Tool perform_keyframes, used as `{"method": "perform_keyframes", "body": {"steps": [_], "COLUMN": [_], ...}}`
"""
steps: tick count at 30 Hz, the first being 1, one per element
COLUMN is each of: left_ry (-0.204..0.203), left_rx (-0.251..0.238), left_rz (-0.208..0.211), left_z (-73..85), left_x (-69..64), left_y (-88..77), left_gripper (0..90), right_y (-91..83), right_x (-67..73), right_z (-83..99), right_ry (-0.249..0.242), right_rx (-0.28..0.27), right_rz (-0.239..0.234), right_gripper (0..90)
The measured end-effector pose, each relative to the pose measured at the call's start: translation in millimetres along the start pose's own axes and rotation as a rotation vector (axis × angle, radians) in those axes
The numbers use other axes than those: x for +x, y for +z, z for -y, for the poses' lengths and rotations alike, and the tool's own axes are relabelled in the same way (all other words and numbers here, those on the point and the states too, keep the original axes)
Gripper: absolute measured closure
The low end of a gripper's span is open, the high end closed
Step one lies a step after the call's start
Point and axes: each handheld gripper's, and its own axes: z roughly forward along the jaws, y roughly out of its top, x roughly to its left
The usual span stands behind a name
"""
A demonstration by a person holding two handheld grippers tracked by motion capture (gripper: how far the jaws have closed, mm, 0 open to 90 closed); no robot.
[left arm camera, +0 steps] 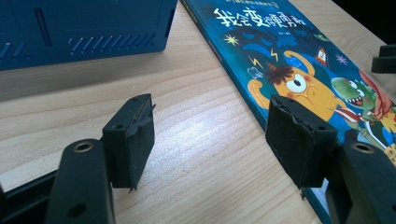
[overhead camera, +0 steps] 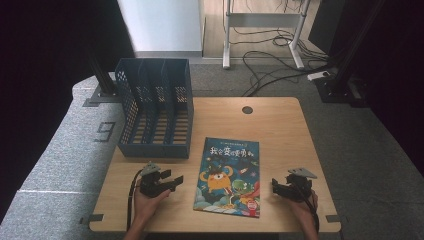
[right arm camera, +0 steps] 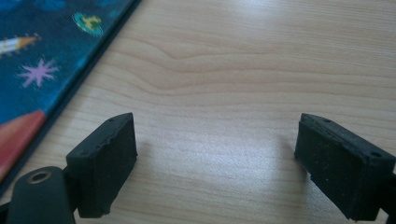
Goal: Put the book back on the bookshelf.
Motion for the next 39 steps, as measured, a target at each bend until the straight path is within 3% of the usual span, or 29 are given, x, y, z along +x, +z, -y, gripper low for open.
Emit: {"method": "perform_keyframes", "body": {"steps": [7, 16, 23, 25, 30, 36, 39], "left_ry": [0.014, 0.021, 0.033, 0.050, 0.073, 0.098, 0.090], "left_rx": [-0.006, -0.002, 0.005, 0.016, 0.031, 0.096, 0.111], "left_rz": [0.000, 0.008, 0.017, 0.023, 0.036, 0.037, 0.039], "left_z": [-1.3, -3.3, -8.8, -14.9, -23.2, -22.5, -20.9], "left_x": [-6.2, -9.8, -15.7, -21.2, -30.6, -37.1, -38.6], "left_y": [0.1, 3.3, 9.6, 15.6, 29.2, 46.2, 51.6], "left_gripper": [32.4, 32.1, 32.0, 31.7, 31.6, 30.7, 30.4], "right_y": [-9.9, -7.8, 1.1, 6.4, 14.4, 24.4, 29.4], "right_x": [2.6, 7.3, 30.4, 42.7, 62.5, 68.4, 68.9], "right_z": [-6.9, -11.0, -19.7, -25.3, -33.0, -41.2, -40.9], "right_ry": [0.033, 0.039, -0.012, -0.035, -0.080, -0.062, -0.055], "right_rx": [-0.054, -0.061, -0.054, -0.057, -0.056, -0.036, -0.027], "right_rz": [-0.020, -0.049, -0.087, -0.100, -0.088, -0.101, -0.102], "right_gripper": [13.1, 13.9, 14.9, 15.6, 17.5, 17.6, 17.4]}}
